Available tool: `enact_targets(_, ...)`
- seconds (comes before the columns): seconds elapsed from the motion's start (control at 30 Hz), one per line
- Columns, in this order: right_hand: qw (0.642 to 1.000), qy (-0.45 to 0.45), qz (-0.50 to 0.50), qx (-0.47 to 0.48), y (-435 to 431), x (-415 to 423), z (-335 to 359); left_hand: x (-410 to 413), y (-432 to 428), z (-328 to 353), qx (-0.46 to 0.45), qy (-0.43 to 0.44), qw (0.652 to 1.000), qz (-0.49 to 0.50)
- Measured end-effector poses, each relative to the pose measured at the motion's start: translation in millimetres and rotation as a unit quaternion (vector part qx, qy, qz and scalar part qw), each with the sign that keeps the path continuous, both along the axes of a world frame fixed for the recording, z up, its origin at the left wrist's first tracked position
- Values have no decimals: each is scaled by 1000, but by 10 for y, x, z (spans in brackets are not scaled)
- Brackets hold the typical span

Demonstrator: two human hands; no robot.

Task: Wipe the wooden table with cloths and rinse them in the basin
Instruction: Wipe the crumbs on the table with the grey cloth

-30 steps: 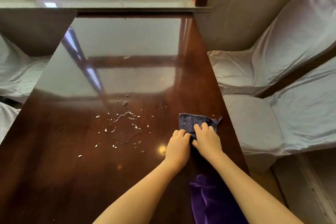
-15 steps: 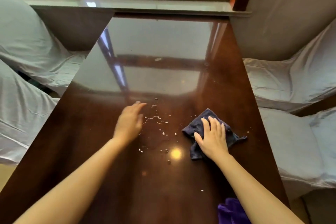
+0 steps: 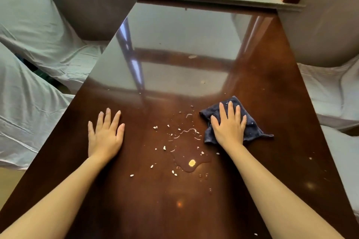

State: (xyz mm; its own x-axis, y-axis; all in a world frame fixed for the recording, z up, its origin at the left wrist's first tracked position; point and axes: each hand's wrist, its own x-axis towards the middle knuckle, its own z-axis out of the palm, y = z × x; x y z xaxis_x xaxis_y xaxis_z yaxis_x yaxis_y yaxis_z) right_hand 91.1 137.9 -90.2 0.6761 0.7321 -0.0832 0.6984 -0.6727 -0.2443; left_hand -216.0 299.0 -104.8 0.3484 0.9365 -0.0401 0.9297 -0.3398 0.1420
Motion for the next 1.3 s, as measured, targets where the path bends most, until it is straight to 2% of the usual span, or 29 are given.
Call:
enact_targets(0.33, 989, 22, 148, -2, 795, -591, -2, 8, -18, -21, 8, 12, 1000, -3)
enact_targets(0.47, 965, 18, 262, -18, 856, -806, -15, 9, -9, -34, 8, 15, 1000, -6)
enact_targets(0.6, 939, 0, 343, -24, 720, -610, 25, 2, -5, -26, -2, 14, 1000, -9)
enact_targets(0.7, 950, 10, 312, -16, 486, -292, 59, -1, 7, -16, -10, 6, 1000, -14)
enact_targets(0.9, 984, 16, 179, -14, -219, 81, 81, -4, 7, -11, -15, 2, 1000, -16)
enact_targets(1.13, 1000, 11, 7, 15, -563, -672, 29, -11, 7, 22, -28, -2, 999, -25)
enact_targets(1.3, 998, 21, 49, 24, -357, -1371, 51, -60, -6, 43, -34, -7, 998, -45)
